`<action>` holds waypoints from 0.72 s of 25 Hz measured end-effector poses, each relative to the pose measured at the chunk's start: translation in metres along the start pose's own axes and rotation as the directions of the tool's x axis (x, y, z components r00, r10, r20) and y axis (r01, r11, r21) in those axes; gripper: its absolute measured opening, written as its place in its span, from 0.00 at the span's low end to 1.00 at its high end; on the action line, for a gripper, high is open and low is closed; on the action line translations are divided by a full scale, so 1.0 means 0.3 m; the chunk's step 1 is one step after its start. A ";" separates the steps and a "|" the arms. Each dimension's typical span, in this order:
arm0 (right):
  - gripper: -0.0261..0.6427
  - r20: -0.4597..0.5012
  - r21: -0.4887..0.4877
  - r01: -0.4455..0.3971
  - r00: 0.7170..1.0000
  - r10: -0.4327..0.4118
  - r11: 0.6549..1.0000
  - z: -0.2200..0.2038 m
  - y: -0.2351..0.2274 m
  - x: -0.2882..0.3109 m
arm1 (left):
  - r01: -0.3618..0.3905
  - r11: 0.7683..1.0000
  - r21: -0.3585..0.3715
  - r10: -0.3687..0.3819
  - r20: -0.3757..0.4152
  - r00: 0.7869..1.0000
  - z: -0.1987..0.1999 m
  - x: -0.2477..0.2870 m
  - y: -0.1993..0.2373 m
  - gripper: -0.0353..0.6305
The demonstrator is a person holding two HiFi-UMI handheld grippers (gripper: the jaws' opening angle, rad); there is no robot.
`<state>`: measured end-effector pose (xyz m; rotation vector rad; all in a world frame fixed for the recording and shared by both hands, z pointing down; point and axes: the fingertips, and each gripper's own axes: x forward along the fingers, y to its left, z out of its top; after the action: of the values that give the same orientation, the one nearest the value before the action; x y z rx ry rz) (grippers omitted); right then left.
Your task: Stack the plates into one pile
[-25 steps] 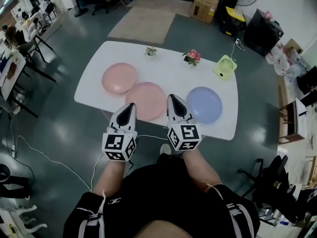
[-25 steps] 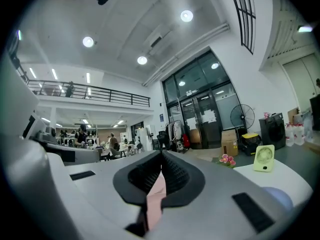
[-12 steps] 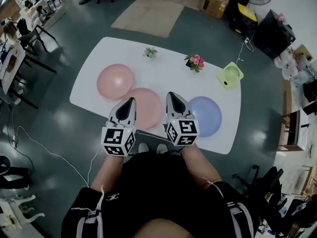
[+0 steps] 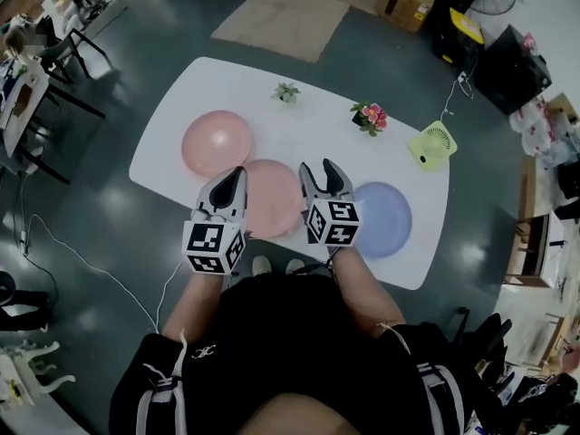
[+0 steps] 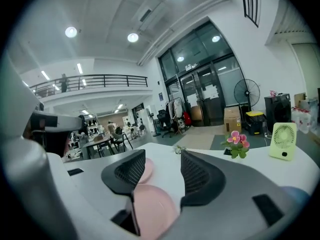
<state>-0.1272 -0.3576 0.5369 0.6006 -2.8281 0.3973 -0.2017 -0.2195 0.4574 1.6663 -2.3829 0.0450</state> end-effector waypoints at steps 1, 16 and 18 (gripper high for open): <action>0.37 -0.023 -0.001 0.003 1.000 -0.003 1.000 -0.028 -0.003 0.020 | -0.005 1.000 -0.003 0.005 -0.002 1.000 -0.001 0.000 0.013 0.07; 0.37 -0.512 0.081 -0.016 0.857 0.056 0.997 -0.678 -0.038 0.119 | -0.053 0.998 -0.017 0.052 -0.059 0.997 -0.075 -0.028 0.108 0.07; 0.37 -0.551 0.113 0.004 0.832 0.059 0.994 -0.722 -0.035 0.112 | -0.057 0.998 -0.019 0.056 -0.064 0.996 -0.082 -0.036 0.115 0.07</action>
<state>-0.1183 -0.3126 0.7515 0.3806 -2.2655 0.6226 -0.2259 -0.1936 0.4829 1.5647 -2.3750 0.0814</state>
